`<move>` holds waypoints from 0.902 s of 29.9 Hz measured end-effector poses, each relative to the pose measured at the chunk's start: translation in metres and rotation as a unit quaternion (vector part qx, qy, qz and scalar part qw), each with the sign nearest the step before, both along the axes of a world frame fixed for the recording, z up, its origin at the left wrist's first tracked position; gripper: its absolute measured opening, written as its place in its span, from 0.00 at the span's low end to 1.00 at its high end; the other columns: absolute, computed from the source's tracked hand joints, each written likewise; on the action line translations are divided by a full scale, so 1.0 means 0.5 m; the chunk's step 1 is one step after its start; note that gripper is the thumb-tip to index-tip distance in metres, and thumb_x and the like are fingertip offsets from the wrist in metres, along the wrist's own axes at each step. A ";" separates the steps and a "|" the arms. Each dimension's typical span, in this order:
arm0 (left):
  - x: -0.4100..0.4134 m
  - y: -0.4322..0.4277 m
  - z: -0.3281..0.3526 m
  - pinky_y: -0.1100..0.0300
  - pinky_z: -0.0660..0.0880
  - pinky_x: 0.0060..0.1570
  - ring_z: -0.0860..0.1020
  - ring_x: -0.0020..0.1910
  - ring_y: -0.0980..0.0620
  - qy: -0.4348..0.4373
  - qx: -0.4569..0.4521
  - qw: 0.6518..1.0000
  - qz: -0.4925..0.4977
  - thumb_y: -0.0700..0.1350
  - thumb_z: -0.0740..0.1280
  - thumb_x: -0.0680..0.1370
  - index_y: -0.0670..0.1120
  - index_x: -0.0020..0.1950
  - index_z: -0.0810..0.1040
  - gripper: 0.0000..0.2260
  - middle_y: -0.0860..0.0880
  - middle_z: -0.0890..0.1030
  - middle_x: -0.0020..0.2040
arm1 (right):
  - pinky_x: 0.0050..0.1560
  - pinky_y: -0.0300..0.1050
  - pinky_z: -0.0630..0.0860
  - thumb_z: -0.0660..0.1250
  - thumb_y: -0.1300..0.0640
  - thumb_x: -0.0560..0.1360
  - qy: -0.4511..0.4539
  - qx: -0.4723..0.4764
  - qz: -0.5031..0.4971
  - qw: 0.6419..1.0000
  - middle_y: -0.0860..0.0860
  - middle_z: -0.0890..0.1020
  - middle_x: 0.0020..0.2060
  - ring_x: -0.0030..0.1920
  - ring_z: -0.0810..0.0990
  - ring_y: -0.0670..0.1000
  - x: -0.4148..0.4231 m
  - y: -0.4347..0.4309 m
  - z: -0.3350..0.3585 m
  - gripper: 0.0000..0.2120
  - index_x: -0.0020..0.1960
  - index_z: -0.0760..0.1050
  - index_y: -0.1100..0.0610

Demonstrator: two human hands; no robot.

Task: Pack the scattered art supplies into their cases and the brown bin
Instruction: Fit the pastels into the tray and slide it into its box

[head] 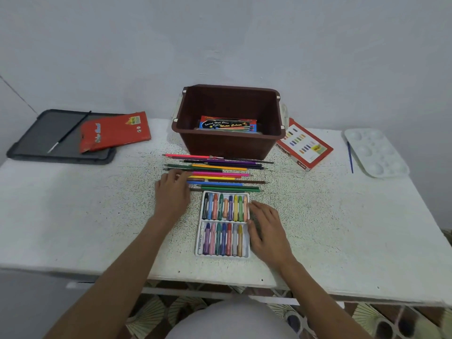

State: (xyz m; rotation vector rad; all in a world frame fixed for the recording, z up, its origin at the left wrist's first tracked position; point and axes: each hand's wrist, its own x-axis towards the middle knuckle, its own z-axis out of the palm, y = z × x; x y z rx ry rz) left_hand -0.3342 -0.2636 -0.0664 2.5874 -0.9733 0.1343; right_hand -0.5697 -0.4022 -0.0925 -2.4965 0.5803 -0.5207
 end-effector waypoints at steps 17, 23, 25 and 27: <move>0.021 -0.006 0.012 0.43 0.65 0.60 0.76 0.54 0.42 -0.084 0.033 0.996 -0.012 0.44 0.70 0.76 0.48 0.54 0.82 0.07 0.46 0.80 0.51 | 0.67 0.40 0.62 0.59 0.54 0.81 -0.001 -0.001 -0.001 1.000 0.50 0.73 0.67 0.68 0.66 0.48 0.002 0.000 0.002 0.20 0.71 0.70 0.58; -0.025 -0.016 0.062 0.66 0.69 0.53 0.77 0.47 0.57 0.109 -0.157 0.980 -0.053 0.43 0.69 0.77 0.48 0.54 0.81 0.06 0.50 0.79 0.50 | 0.67 0.42 0.64 0.59 0.55 0.81 -0.004 0.000 0.002 1.000 0.50 0.73 0.67 0.68 0.67 0.49 0.001 -0.001 0.001 0.20 0.71 0.70 0.58; -0.057 -0.021 0.085 0.74 0.72 0.44 0.78 0.45 0.61 0.220 -0.203 0.951 -0.077 0.41 0.70 0.76 0.49 0.53 0.81 0.06 0.53 0.81 0.48 | 0.67 0.42 0.64 0.59 0.55 0.81 -0.007 -0.002 0.003 1.000 0.50 0.74 0.66 0.68 0.67 0.49 0.000 -0.001 0.002 0.20 0.71 0.70 0.58; -0.088 -0.020 0.094 0.70 0.75 0.47 0.80 0.46 0.59 0.279 -0.217 0.930 -0.099 0.41 0.72 0.75 0.49 0.52 0.81 0.06 0.53 0.82 0.46 | 0.67 0.41 0.63 0.59 0.55 0.81 -0.006 -0.003 0.003 1.000 0.50 0.74 0.66 0.68 0.67 0.48 0.001 -0.001 0.004 0.19 0.71 0.70 0.57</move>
